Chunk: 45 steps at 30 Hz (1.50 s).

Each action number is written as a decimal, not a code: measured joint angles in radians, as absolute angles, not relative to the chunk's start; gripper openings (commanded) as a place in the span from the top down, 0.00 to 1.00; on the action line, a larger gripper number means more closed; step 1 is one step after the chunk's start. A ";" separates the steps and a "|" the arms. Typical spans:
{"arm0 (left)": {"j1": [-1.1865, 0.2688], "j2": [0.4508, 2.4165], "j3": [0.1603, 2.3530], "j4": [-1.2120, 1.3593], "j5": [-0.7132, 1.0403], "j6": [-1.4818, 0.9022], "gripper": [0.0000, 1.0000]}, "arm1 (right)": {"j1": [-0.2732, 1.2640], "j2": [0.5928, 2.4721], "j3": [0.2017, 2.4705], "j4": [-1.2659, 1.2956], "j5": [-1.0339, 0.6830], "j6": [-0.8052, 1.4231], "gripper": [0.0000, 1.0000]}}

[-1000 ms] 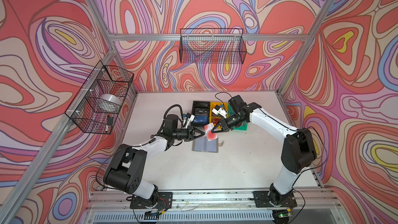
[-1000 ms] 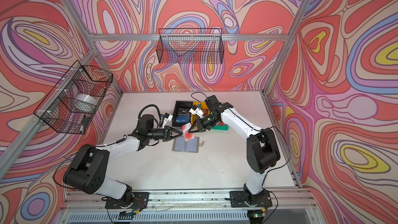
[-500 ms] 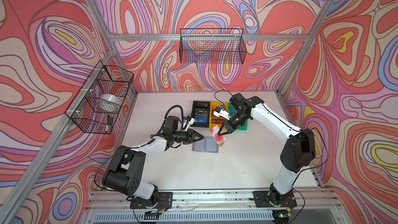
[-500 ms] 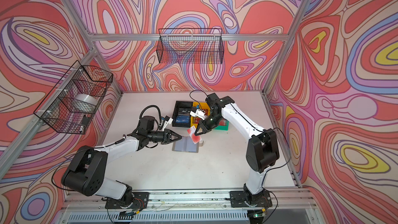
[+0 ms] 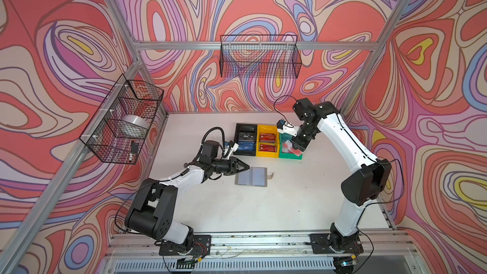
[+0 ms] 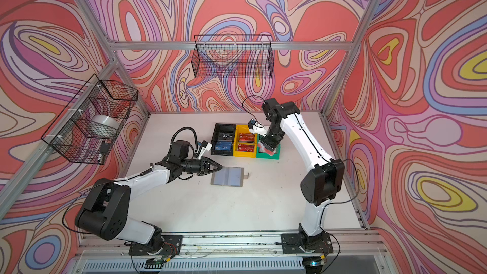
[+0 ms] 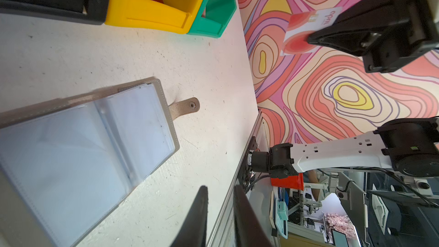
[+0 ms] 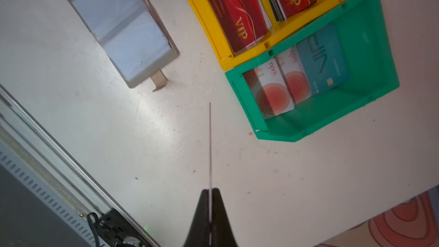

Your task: Take the credit cards out of the card holder

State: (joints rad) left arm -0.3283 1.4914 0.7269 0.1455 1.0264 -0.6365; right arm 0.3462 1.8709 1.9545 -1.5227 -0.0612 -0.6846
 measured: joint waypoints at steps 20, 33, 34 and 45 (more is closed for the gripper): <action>-0.313 1.490 0.737 0.141 0.989 -0.647 0.77 | 0.230 2.207 2.275 -1.587 -0.007 -1.289 1.00; -0.313 1.522 0.760 0.145 0.982 -0.659 0.77 | 0.231 2.295 2.290 -1.585 -0.056 -1.356 1.00; -0.312 1.523 0.760 0.145 0.982 -0.659 0.77 | 0.231 2.295 2.288 -1.586 -0.057 -1.357 1.00; -0.312 1.541 0.760 0.163 0.982 -0.670 0.77 | 0.231 2.335 2.287 -1.583 -0.060 -1.361 1.00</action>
State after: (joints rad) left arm -0.3122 1.5406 0.7597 0.1635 0.9825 -0.6701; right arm 0.2306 2.3352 2.2868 -1.5829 -0.0605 -1.3605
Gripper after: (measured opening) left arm 0.228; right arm 0.044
